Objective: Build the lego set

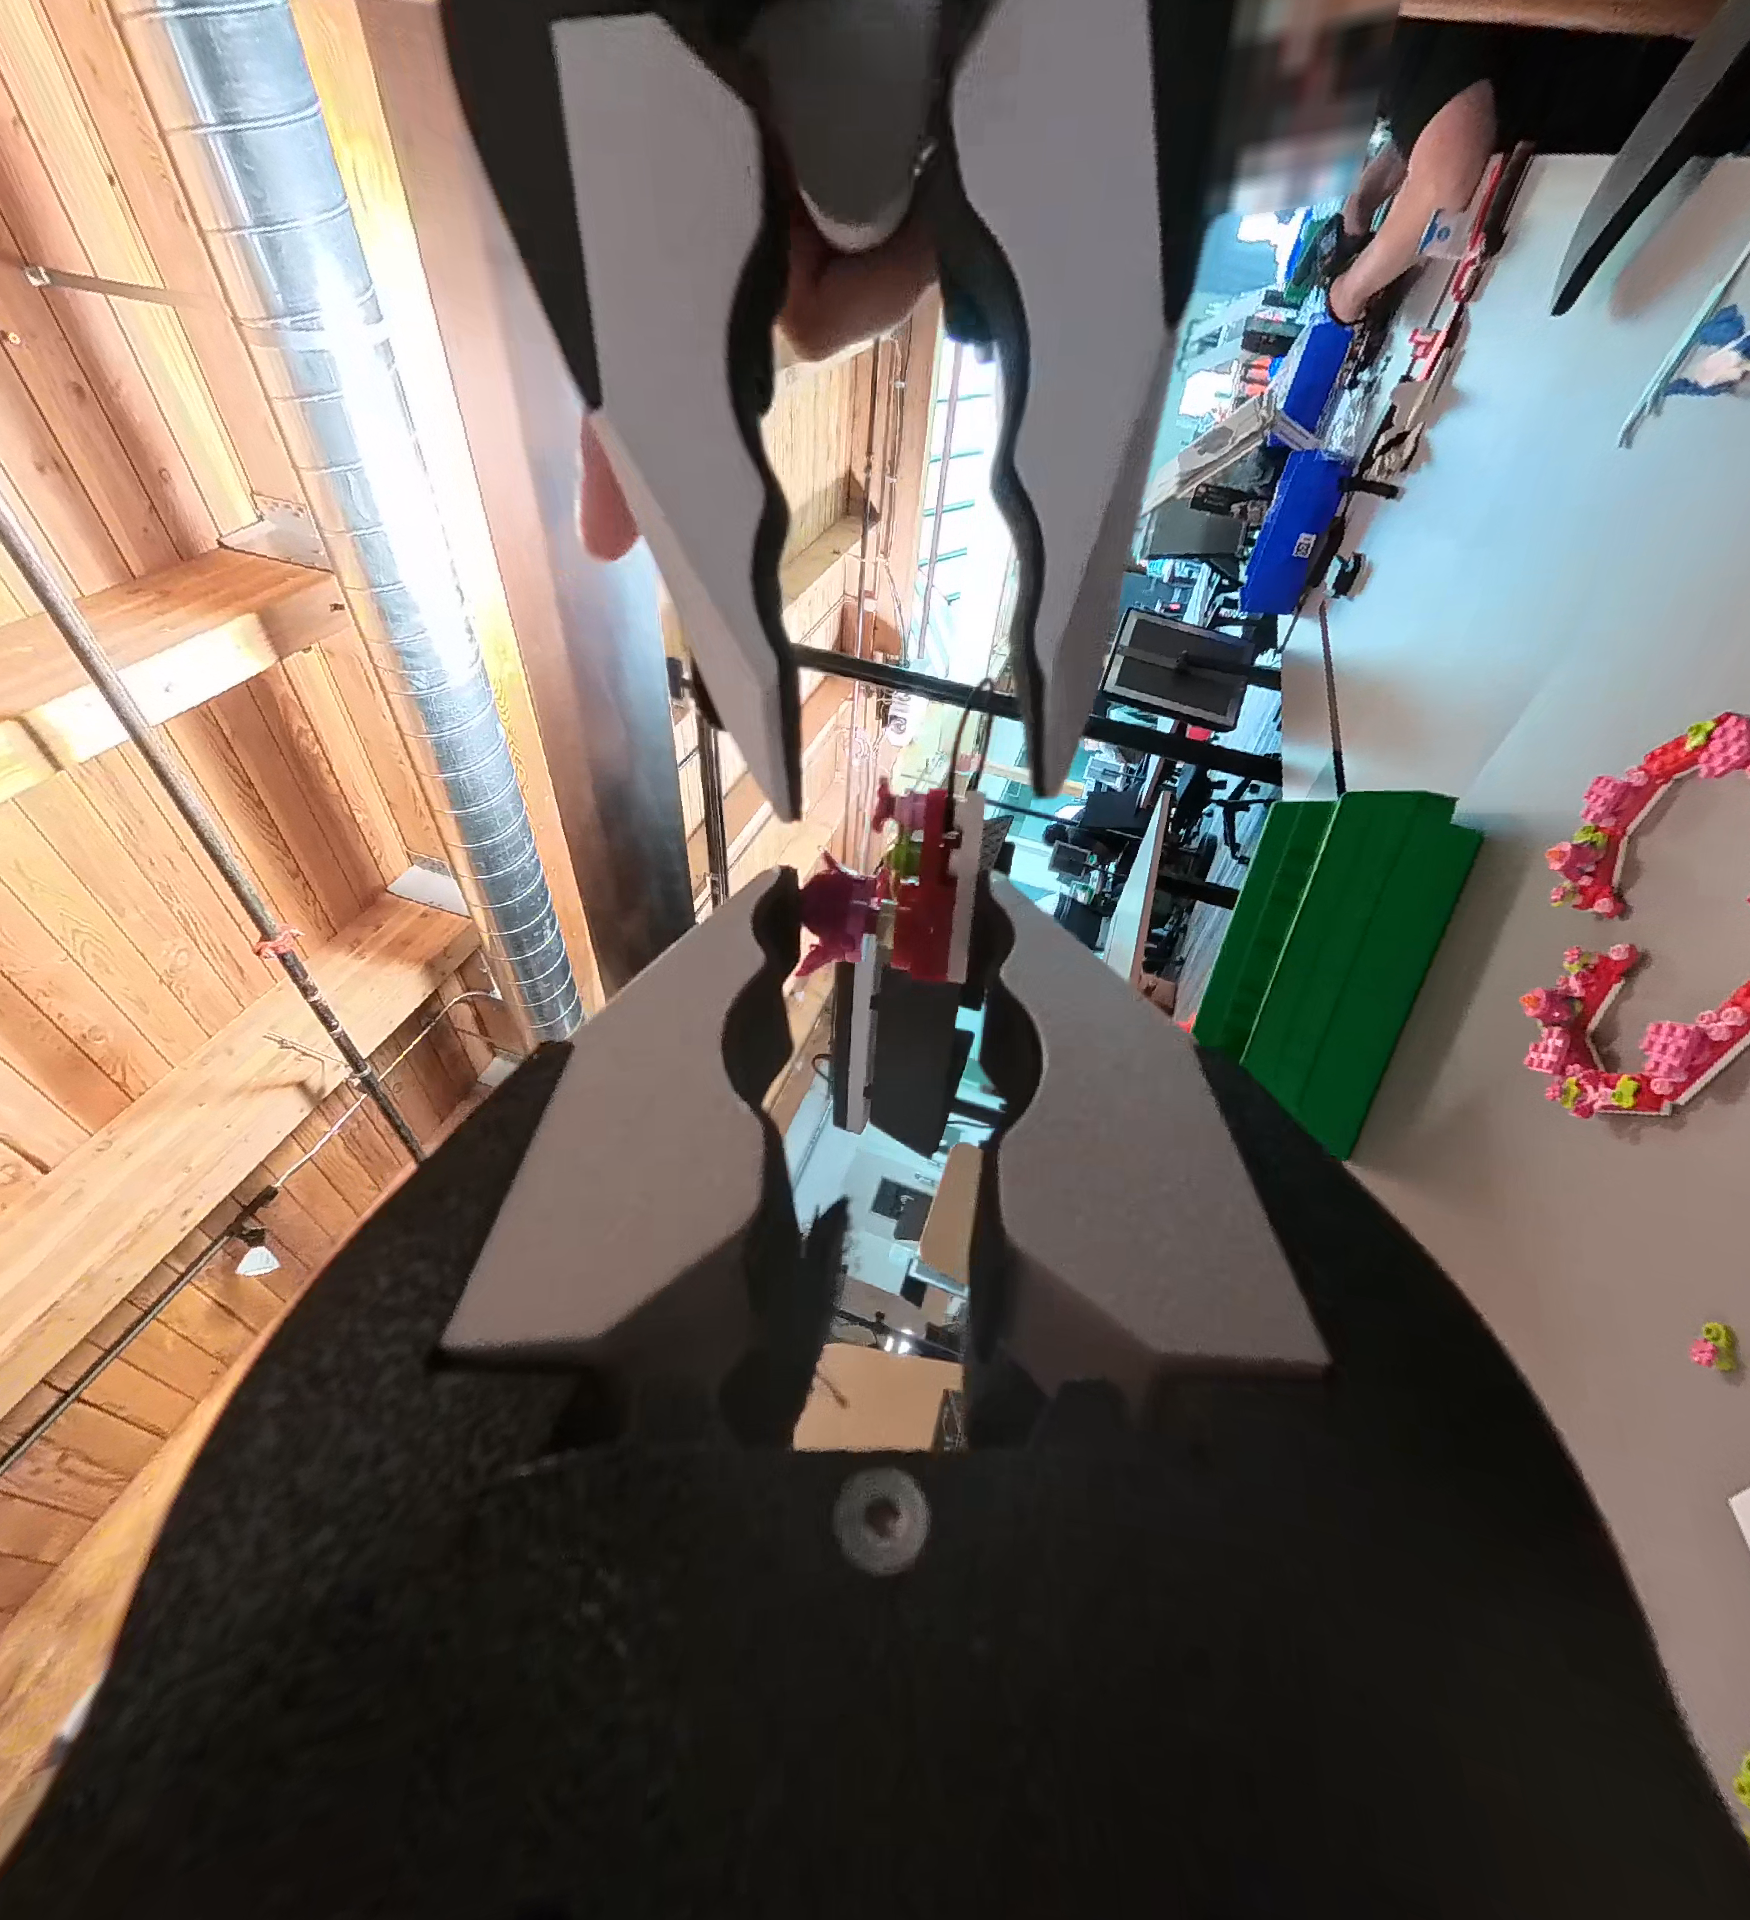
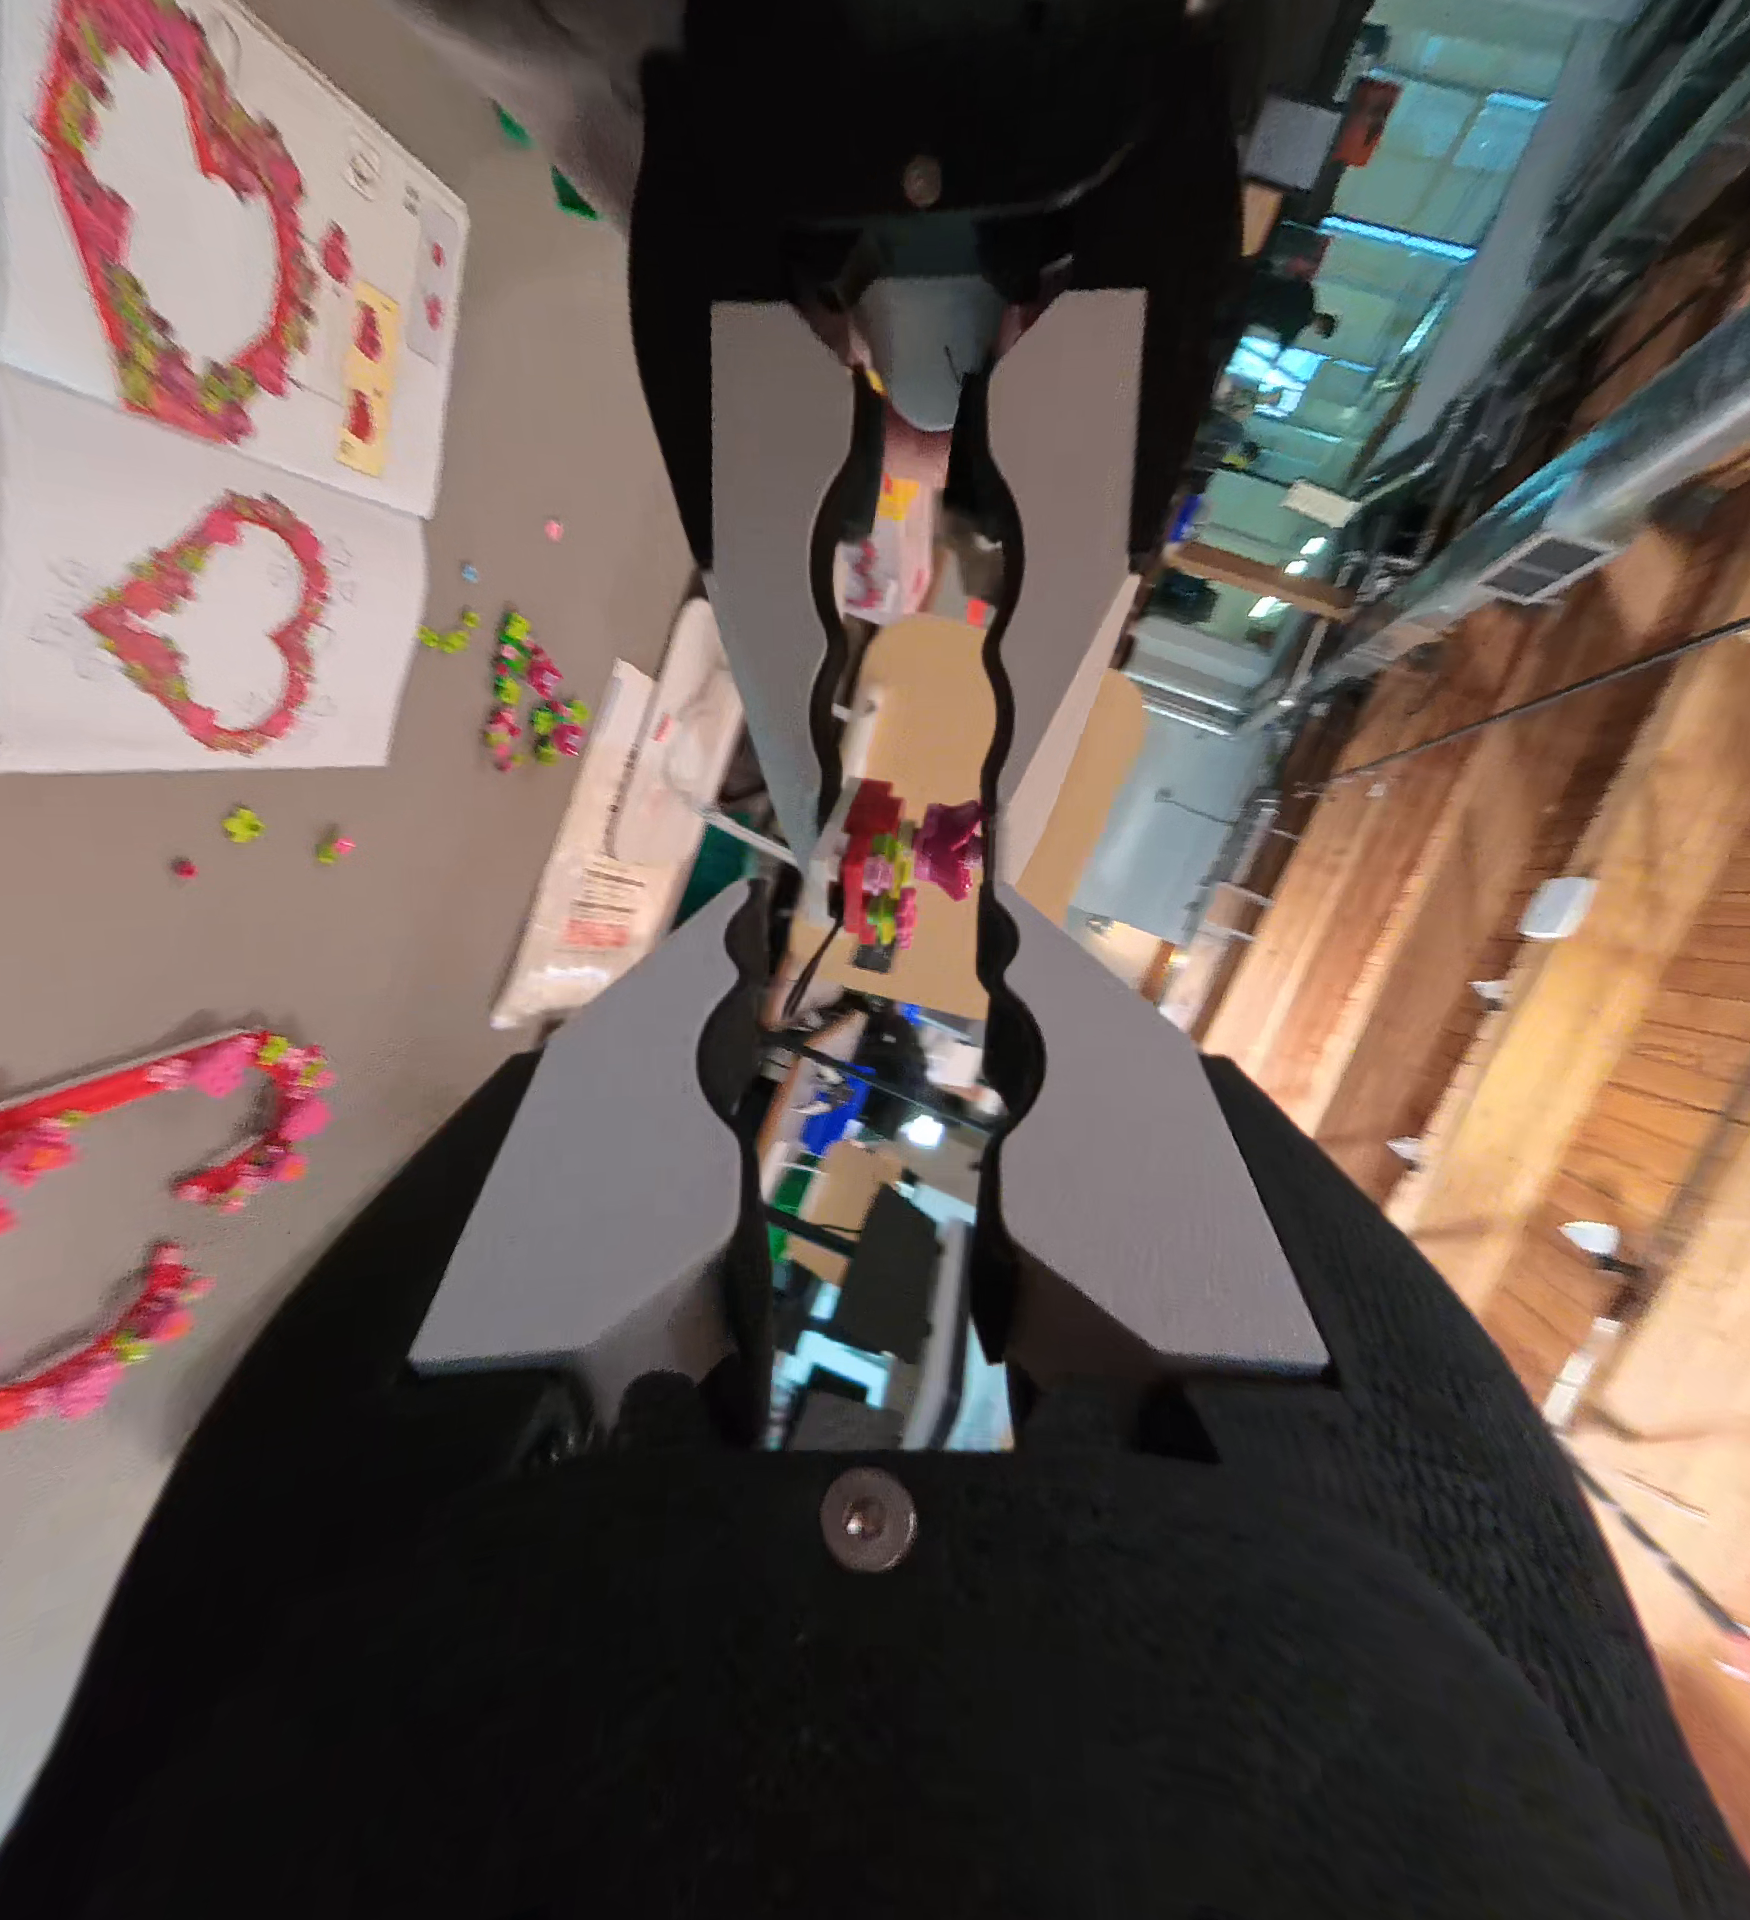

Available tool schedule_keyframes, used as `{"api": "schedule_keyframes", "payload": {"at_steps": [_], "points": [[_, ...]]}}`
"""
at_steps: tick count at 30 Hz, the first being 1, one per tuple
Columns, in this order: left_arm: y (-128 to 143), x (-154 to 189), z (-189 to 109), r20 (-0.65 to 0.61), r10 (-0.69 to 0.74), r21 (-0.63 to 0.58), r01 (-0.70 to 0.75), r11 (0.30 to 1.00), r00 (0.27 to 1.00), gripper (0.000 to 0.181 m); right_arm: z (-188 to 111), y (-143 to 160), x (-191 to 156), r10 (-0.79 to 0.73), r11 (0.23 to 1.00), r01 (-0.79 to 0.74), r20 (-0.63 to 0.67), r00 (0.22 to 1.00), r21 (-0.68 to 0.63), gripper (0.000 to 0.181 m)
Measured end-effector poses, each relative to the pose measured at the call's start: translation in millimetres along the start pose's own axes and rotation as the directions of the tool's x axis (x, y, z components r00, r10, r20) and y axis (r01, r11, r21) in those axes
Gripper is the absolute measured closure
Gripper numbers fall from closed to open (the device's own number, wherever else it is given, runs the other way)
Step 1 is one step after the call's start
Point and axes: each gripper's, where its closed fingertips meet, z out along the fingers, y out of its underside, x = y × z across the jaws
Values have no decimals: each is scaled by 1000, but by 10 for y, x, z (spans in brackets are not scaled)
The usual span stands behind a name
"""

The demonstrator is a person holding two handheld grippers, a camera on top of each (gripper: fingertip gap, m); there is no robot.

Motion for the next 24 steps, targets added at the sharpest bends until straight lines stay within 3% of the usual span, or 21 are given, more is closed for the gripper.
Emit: {"api": "schedule_keyframes", "payload": {"at_steps": [5, 18, 24], "points": [[10, -18, -7, 1, -27, 4, 27, 1000, 1000, 151, 26, 36, 50, -87, 996, 83, -97, 991, -39, 154], [-33, 9, 17, -5, -49, 30, 49, 998, 999, 151, 41, 86, -12, -50, 997, 46, -72, 996, -61, 165], [-33, 103, 75, -32, -24, 12, 25, 1000, 999, 152, 33, 145, -94, -111, 989, 106, -46, 993, -107, 166]]}}
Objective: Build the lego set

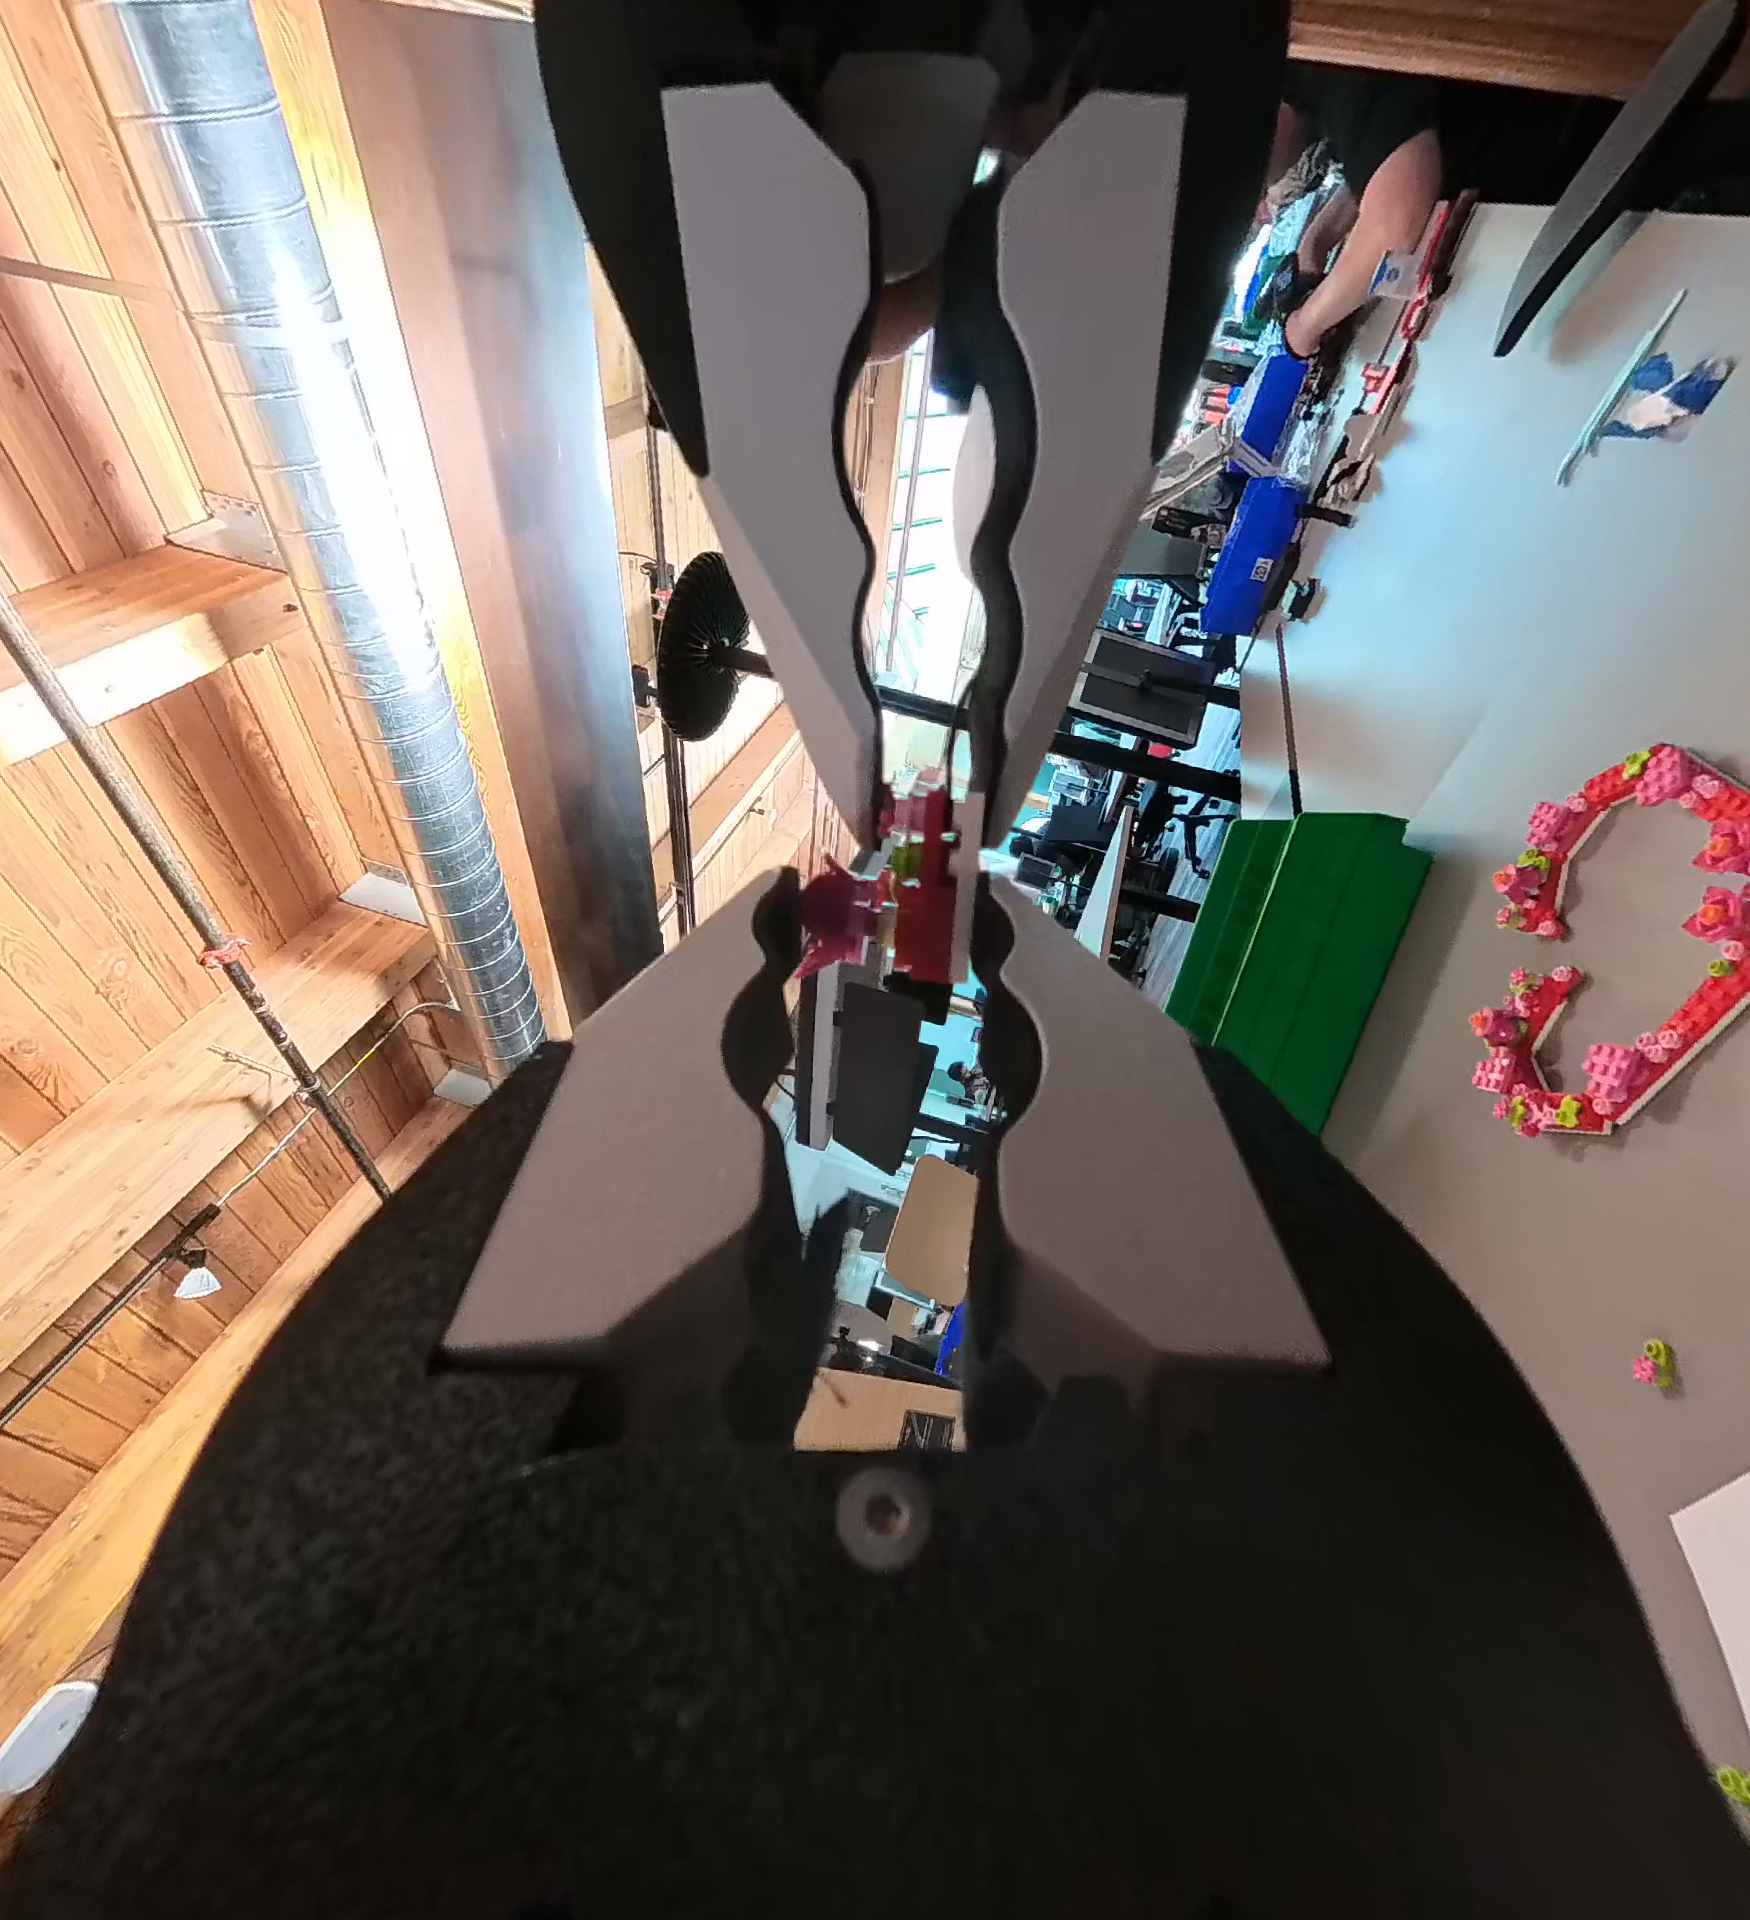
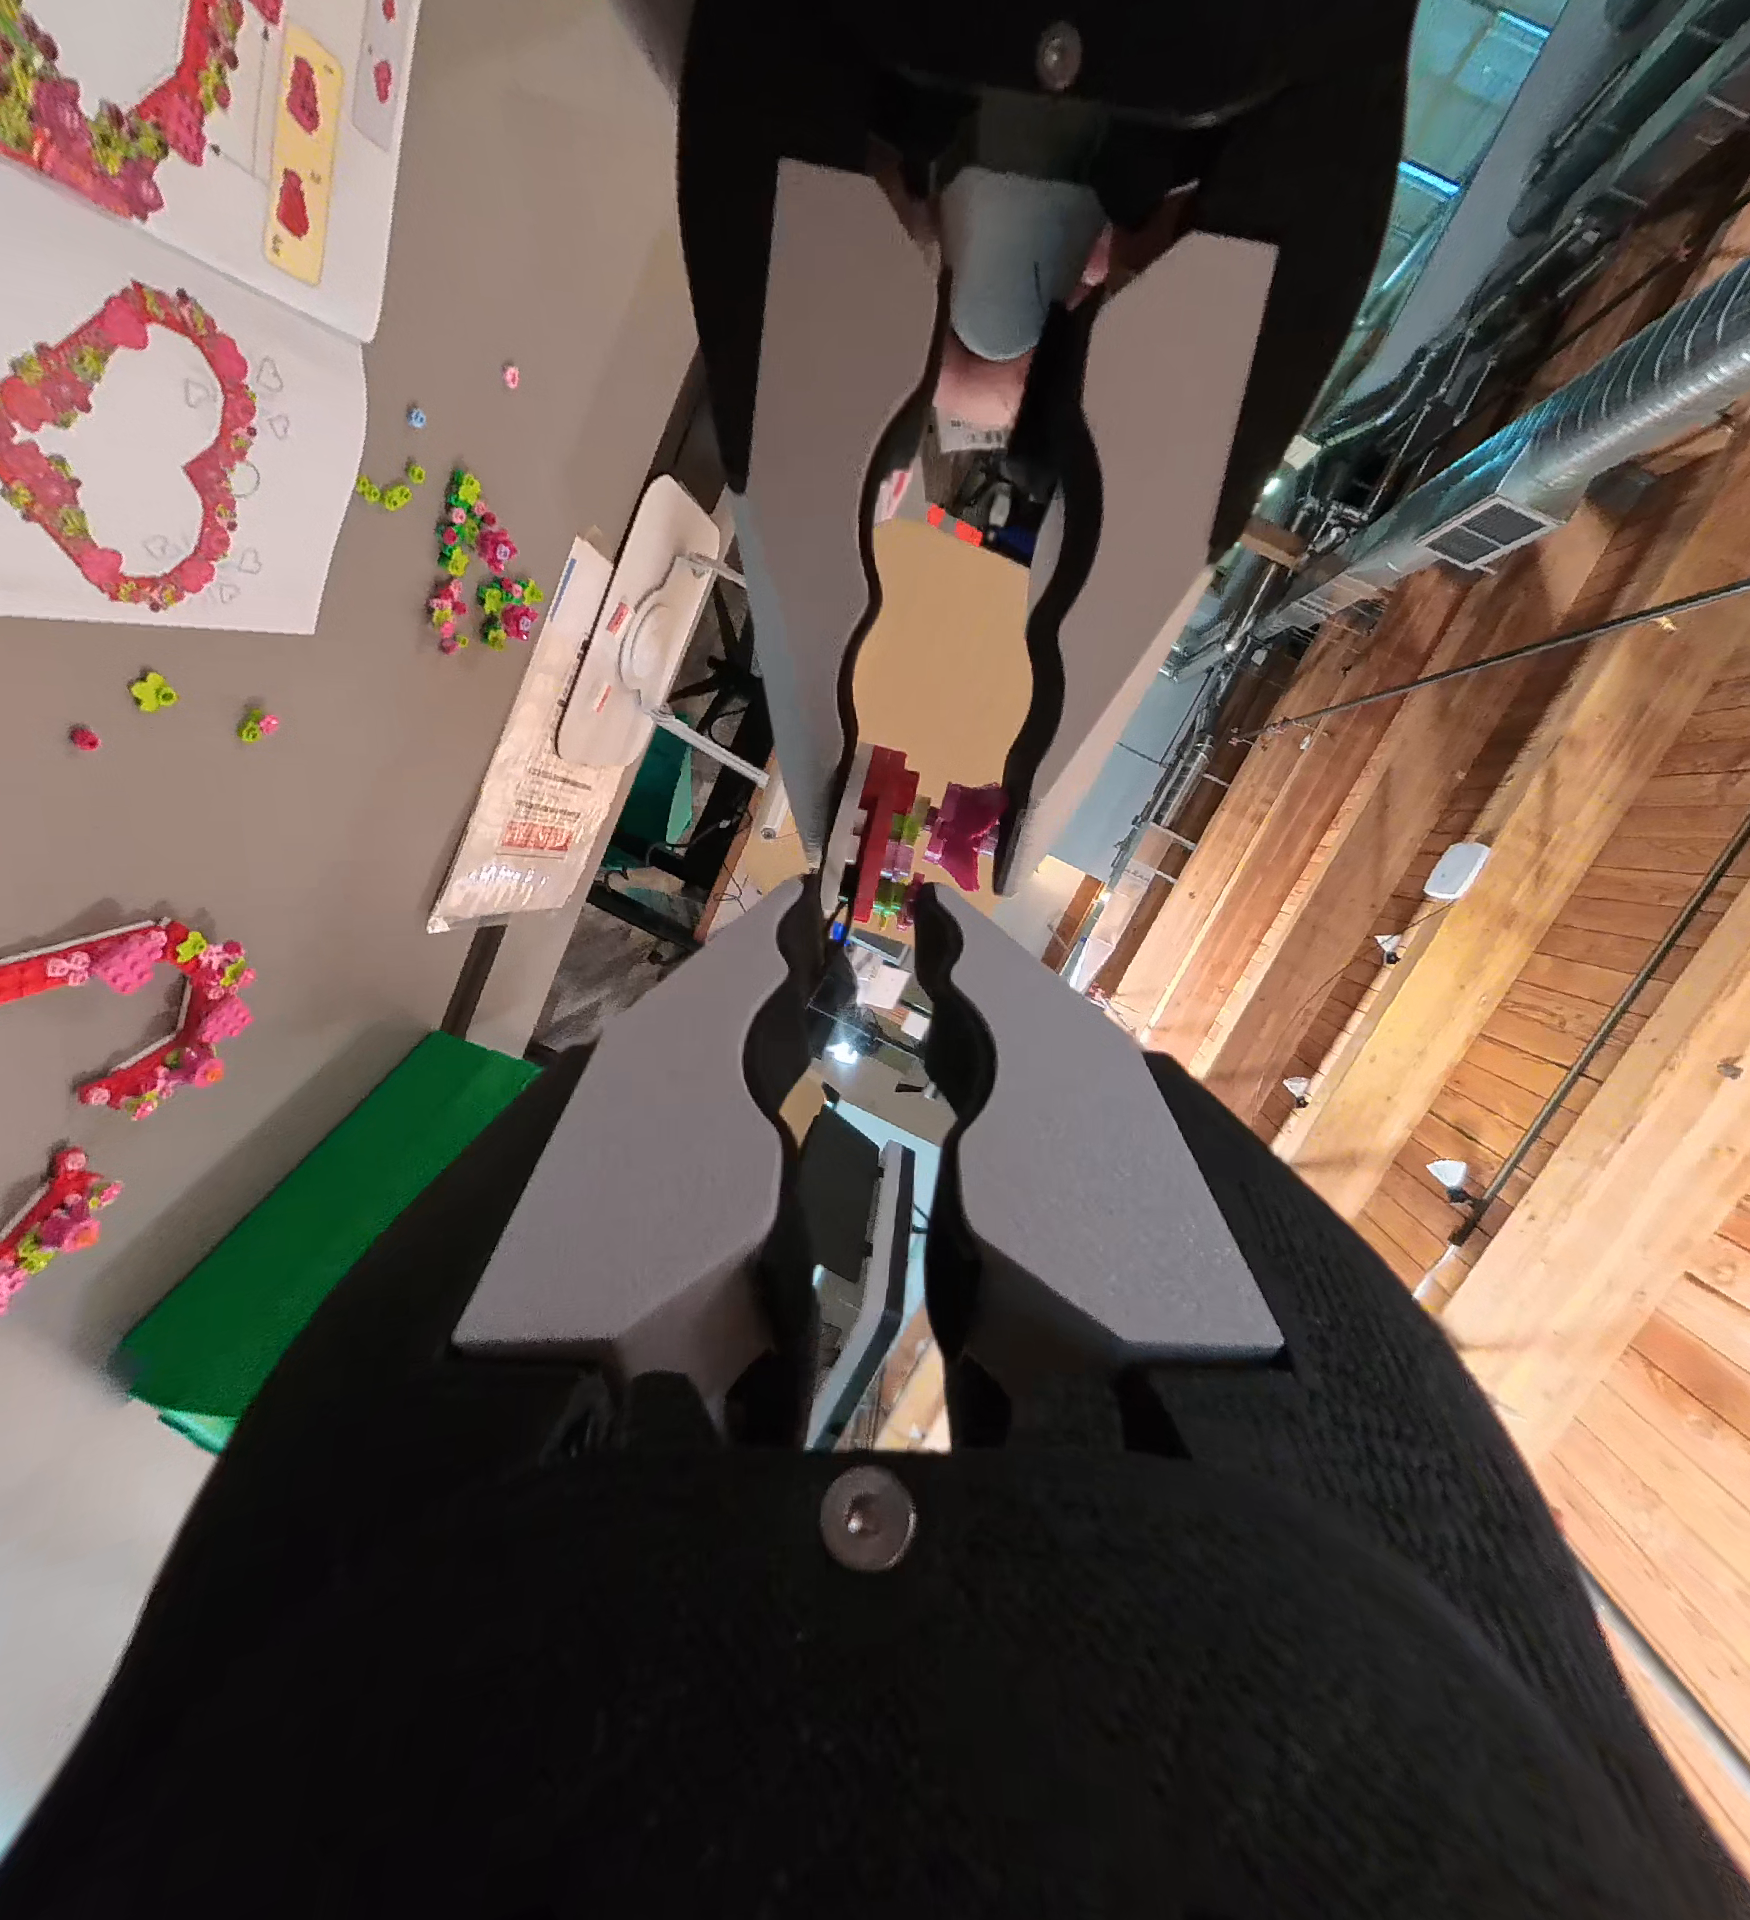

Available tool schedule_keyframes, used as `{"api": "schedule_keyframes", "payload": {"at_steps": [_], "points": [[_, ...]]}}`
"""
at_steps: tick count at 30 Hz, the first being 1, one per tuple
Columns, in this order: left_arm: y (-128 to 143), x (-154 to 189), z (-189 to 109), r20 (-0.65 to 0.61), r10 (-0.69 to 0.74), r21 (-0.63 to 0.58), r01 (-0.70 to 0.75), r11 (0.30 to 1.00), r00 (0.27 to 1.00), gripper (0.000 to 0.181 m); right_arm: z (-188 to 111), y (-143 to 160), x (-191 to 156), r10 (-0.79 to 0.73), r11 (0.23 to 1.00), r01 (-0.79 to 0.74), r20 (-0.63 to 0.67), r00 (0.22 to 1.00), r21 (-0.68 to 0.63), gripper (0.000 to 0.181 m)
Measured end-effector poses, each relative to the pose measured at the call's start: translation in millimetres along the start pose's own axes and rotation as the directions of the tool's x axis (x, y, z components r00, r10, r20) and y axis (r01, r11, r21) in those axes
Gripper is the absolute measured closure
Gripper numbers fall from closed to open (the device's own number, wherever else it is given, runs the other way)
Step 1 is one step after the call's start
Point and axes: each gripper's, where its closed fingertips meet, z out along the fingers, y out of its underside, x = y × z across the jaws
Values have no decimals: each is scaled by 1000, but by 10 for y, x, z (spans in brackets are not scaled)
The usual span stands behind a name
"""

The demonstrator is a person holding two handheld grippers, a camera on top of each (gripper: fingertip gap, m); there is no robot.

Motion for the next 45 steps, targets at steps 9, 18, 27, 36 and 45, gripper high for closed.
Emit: {"api": "schedule_keyframes", "payload": {"at_steps": [9, 18, 27, 36, 45], "points": [[165, 160, 141, -17, 41, -49, -42, 998, 999, 152, 99, 151, -270, 199, 979, -201, 35, 979, 34, 124], [254, 188, 280, 184, 272, -90, -259, 962, 945, 152, 87, 437, -431, 817, 486, -863, 279, 505, 140, 160], [271, 214, 356, 287, 335, -142, -306, 941, 897, 151, 103, 434, -284, 867, 303, -911, 316, 385, 280, 152], [317, 364, 447, 229, 315, -145, -287, 947, 921, 151, 198, 430, -430, 833, 477, -850, 194, 518, 224, 147], [701, 803, 640, 92, 250, -213, -226, 951, 964, 152, 234, 1759, -938, 936, 351, -909, -78, 342, 227, 140]]}}
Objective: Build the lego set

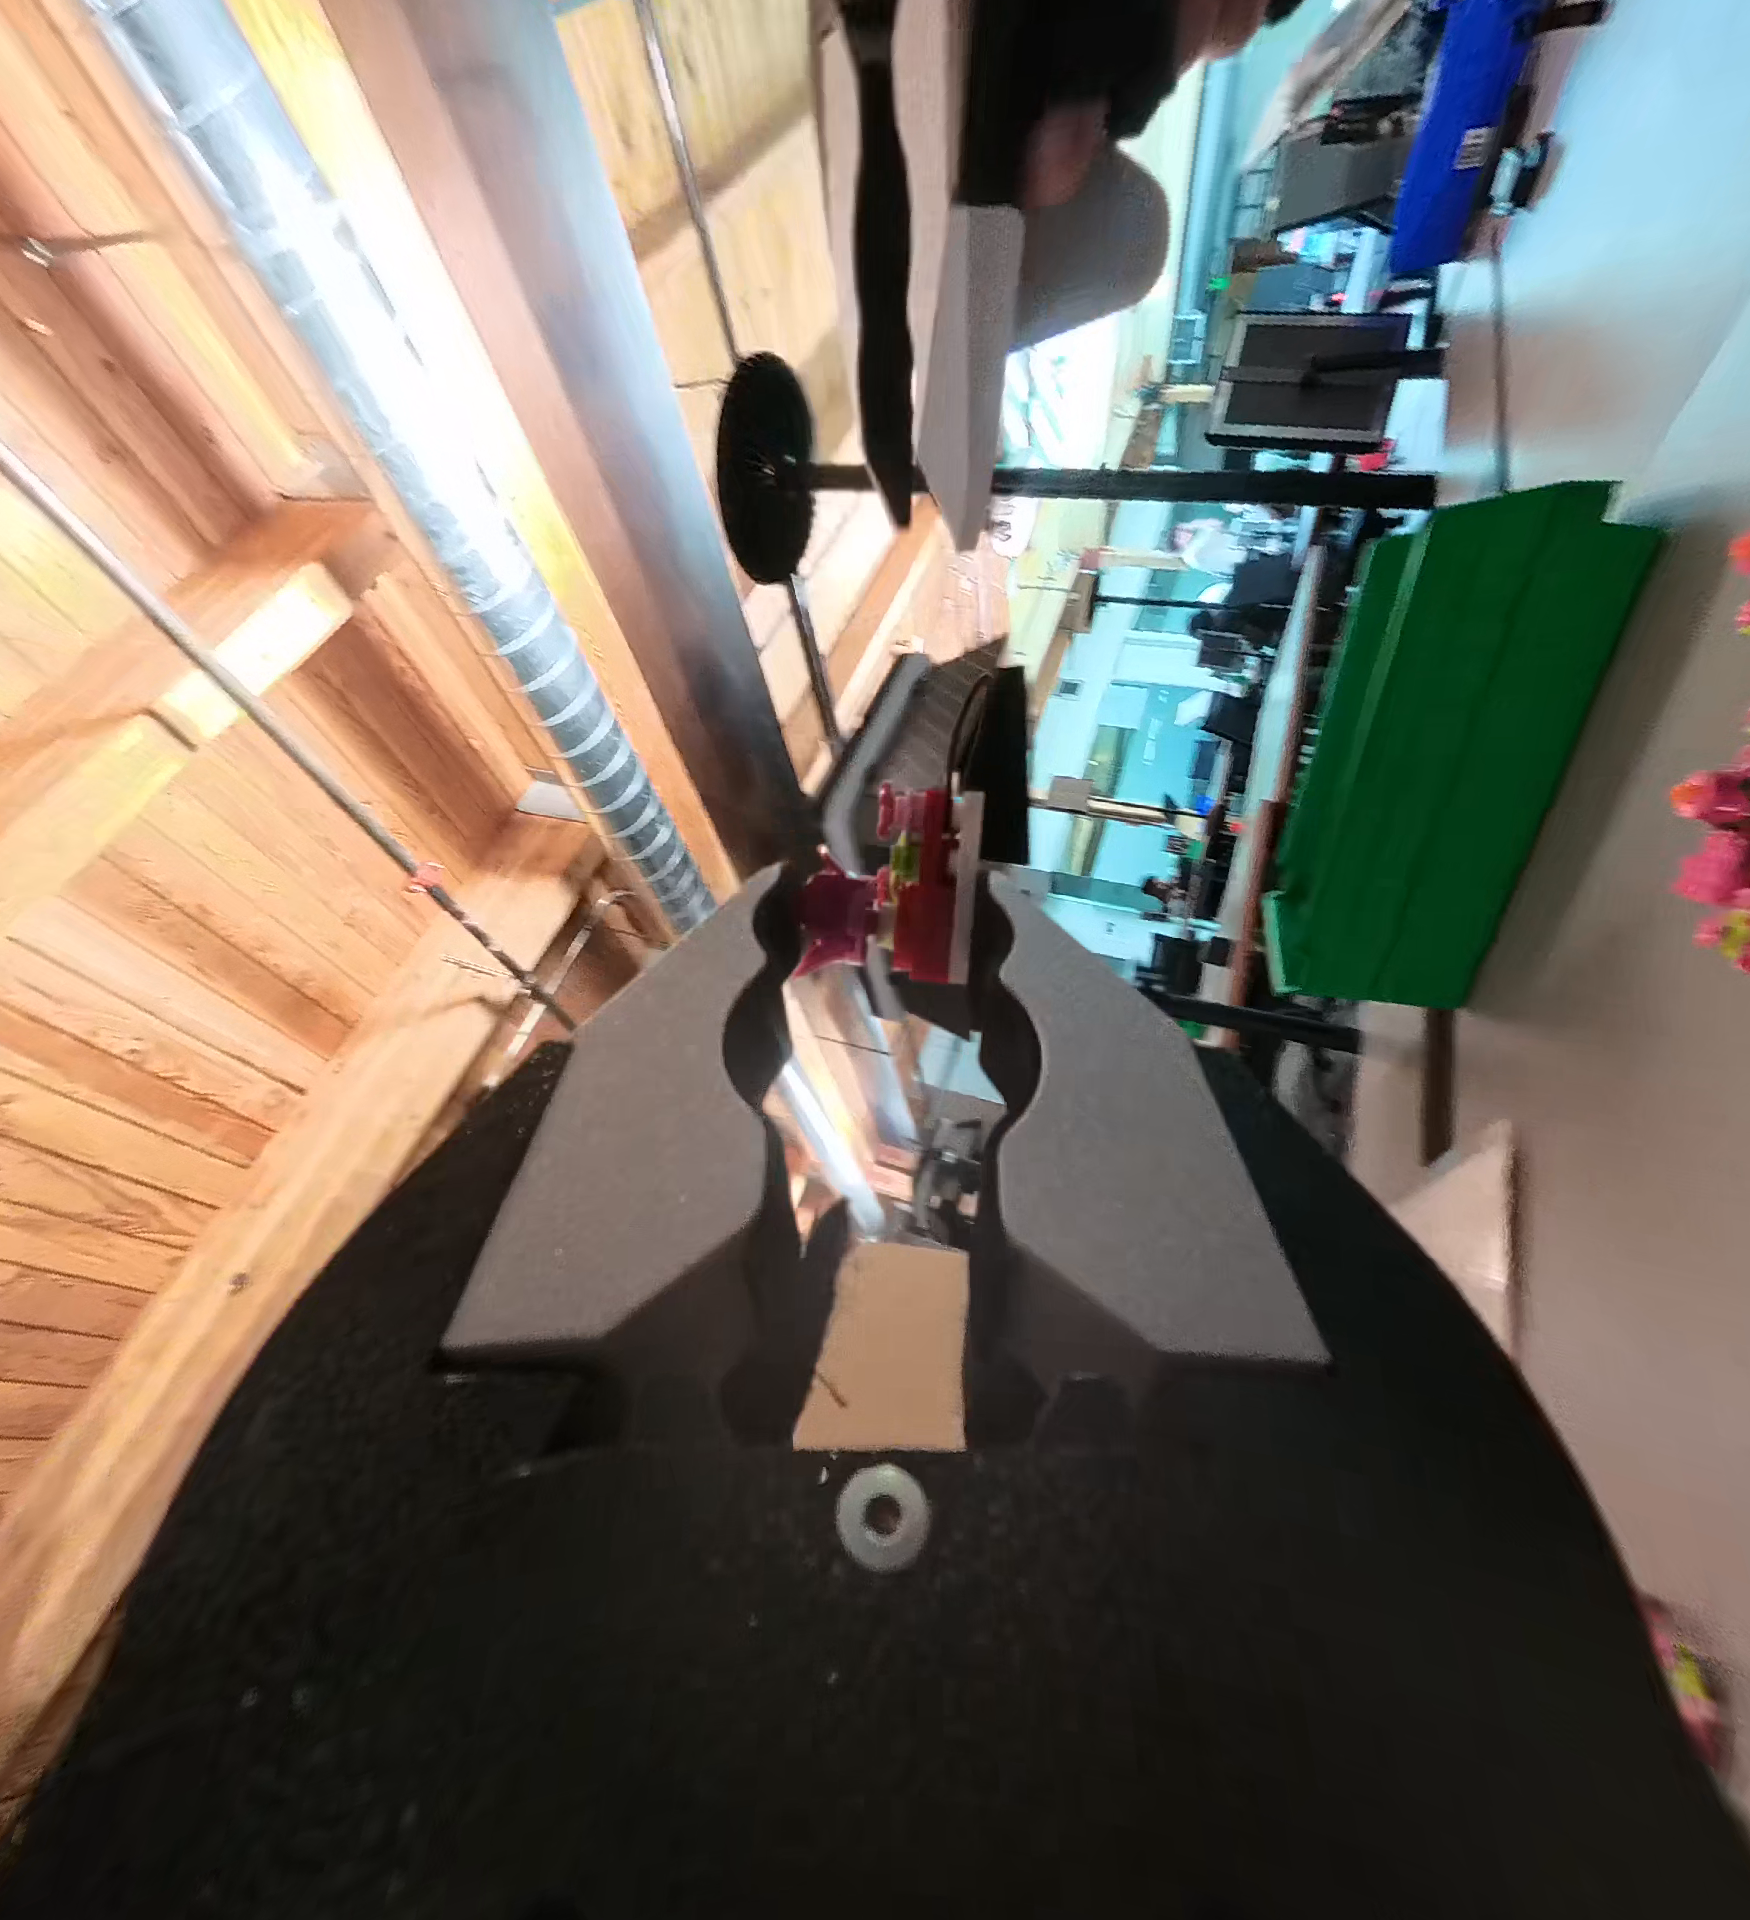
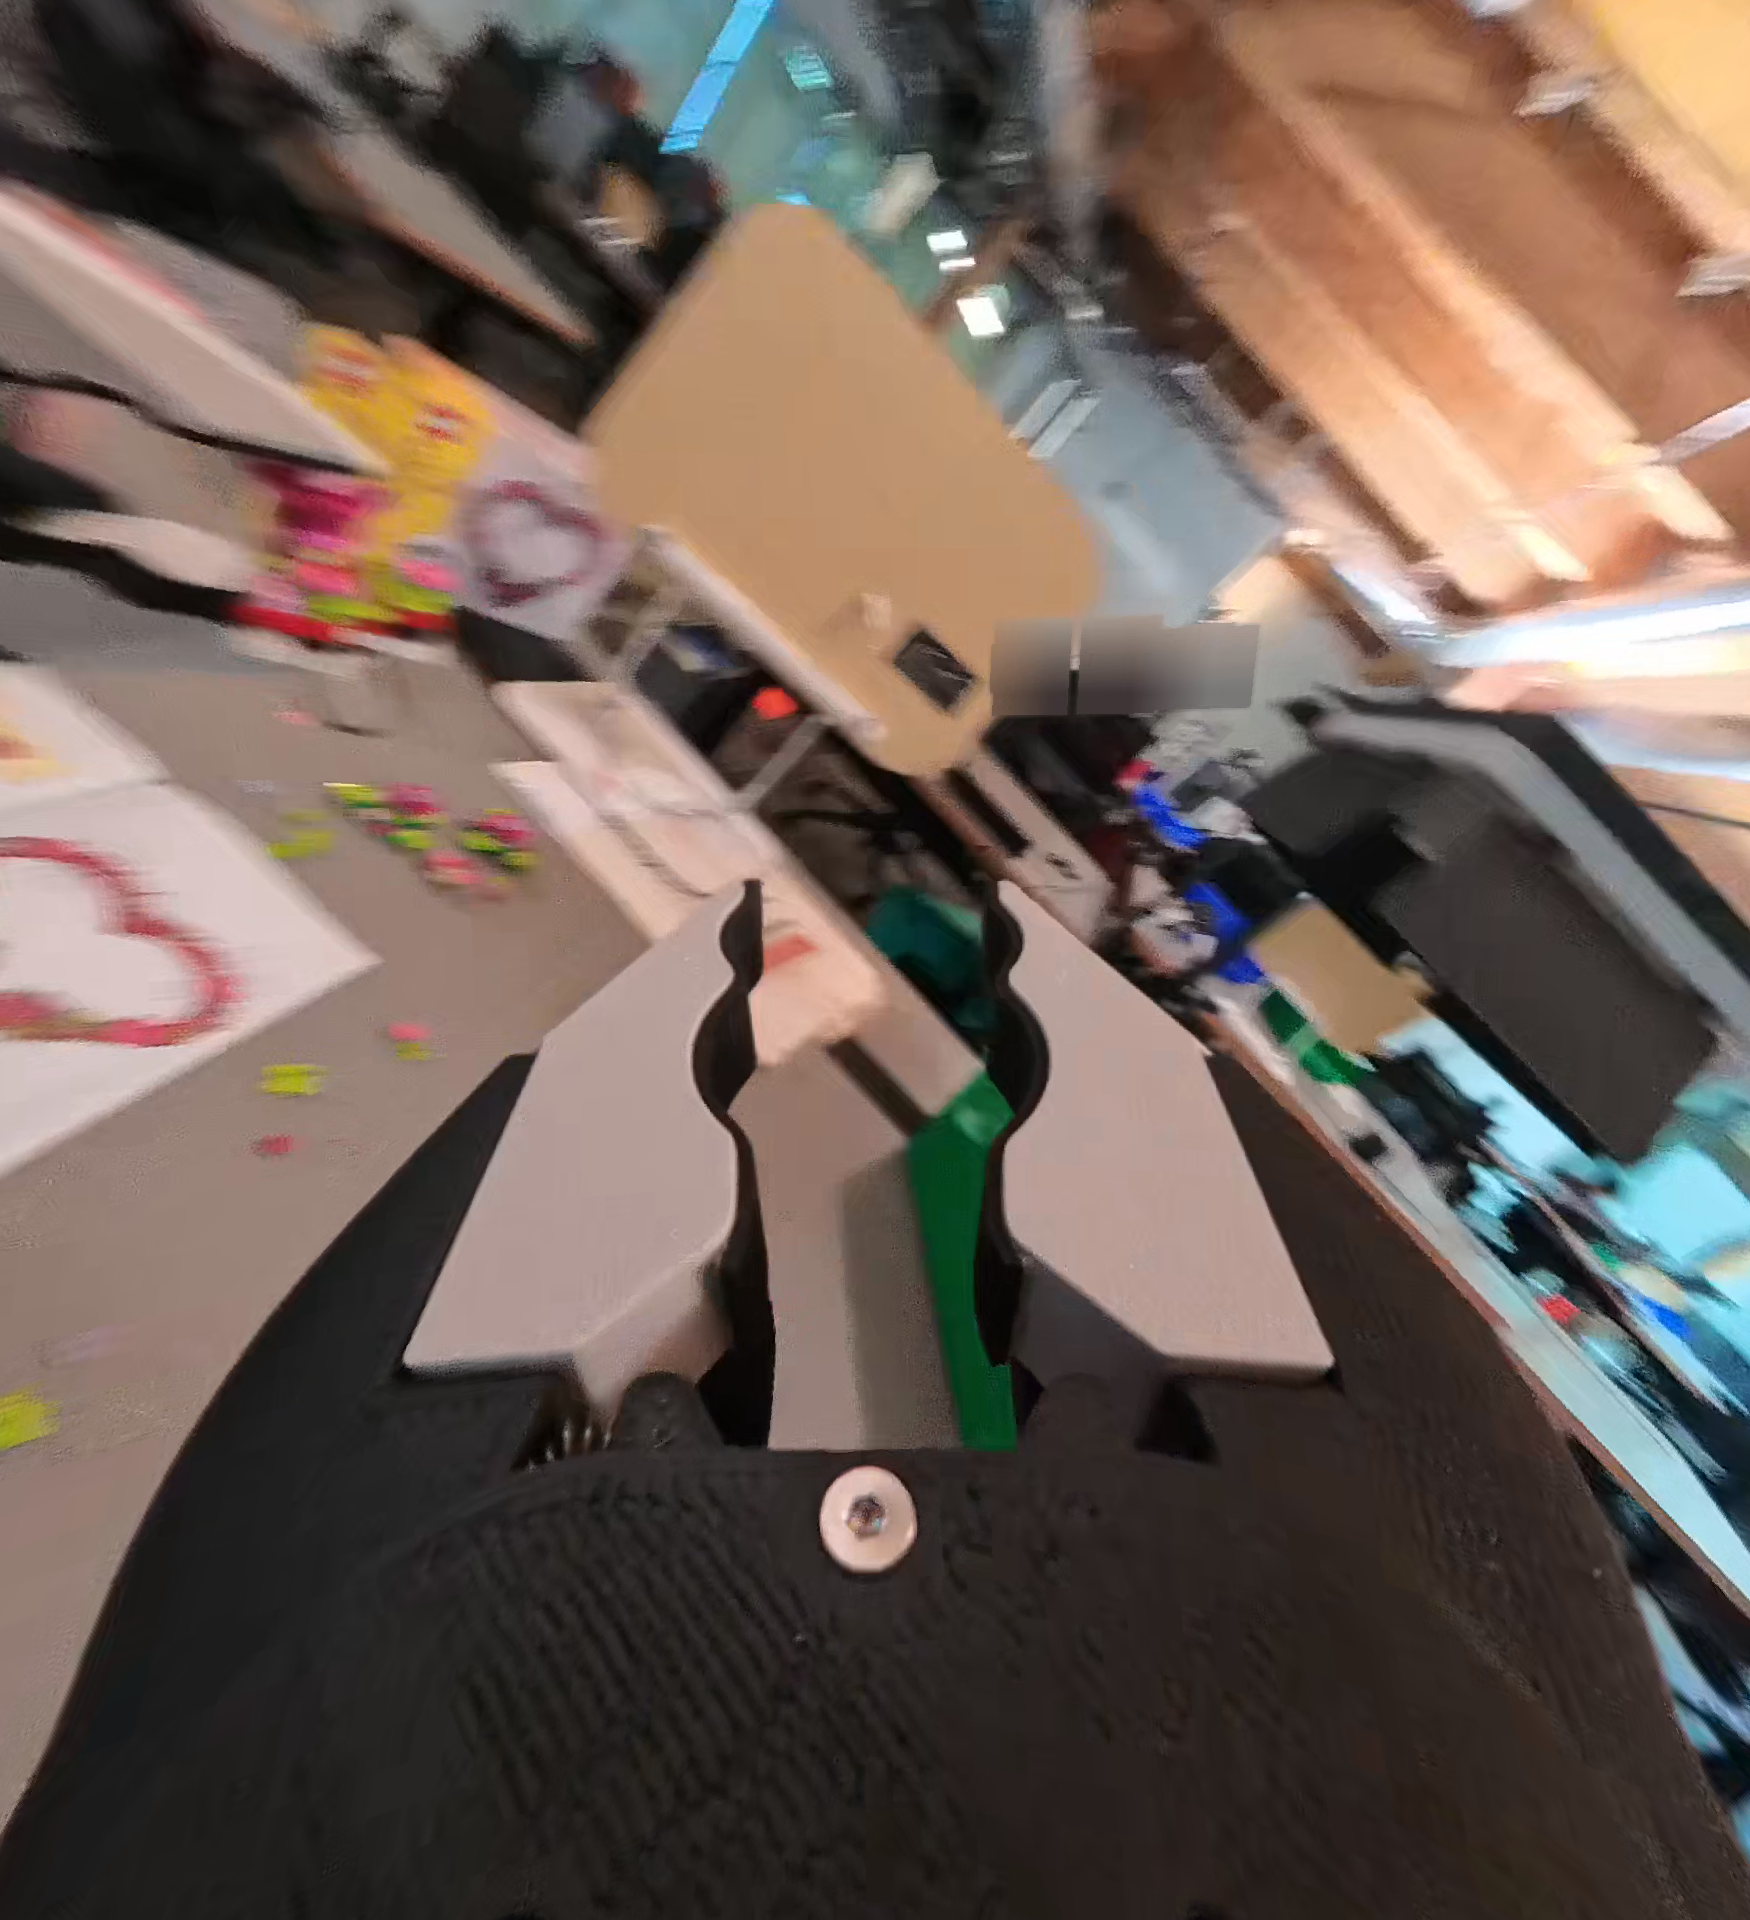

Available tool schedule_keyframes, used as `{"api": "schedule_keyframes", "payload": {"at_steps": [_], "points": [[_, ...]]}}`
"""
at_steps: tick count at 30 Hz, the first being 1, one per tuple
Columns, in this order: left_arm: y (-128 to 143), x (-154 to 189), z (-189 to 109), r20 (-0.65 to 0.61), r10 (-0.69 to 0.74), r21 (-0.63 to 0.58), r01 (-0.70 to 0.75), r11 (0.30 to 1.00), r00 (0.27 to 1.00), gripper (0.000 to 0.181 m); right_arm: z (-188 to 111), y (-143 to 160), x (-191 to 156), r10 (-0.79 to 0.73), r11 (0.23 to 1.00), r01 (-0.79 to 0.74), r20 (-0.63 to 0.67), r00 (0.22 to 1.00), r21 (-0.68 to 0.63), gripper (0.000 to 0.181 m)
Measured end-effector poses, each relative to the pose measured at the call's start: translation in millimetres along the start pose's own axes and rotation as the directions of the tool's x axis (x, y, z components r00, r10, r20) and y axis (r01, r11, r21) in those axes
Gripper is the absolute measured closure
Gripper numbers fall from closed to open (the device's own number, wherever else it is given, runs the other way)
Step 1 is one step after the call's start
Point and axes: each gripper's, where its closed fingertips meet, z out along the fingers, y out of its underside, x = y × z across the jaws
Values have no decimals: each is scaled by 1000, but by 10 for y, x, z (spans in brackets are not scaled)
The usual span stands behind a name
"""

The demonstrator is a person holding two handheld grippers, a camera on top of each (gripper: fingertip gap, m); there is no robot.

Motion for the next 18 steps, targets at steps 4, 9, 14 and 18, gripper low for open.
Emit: {"api": "schedule_keyframes", "payload": {"at_steps": [4, 9, 14, 18], "points": [[131, 478, 112, -125, -50, -67, 42, 997, 991, 151, -5, 1060, 643, 76, 997, -71, -331, 941, 27, 140], [212, 929, 191, -234, -132, -137, 101, 985, 963, 151, 49, 2478, 954, 194, 970, -240, -501, 843, -29, 139], [42, 1371, 476, -424, -230, -176, 170, 970, 876, 151, 188, 2858, 1163, 75, 991, -124, -534, 842, -56, 147], [-198, 1815, 760, -592, -328, -236, 231, 944, 736, 151, 362, 2964, 1219, -54, 996, 16, -485, 873, -82, 150]]}}
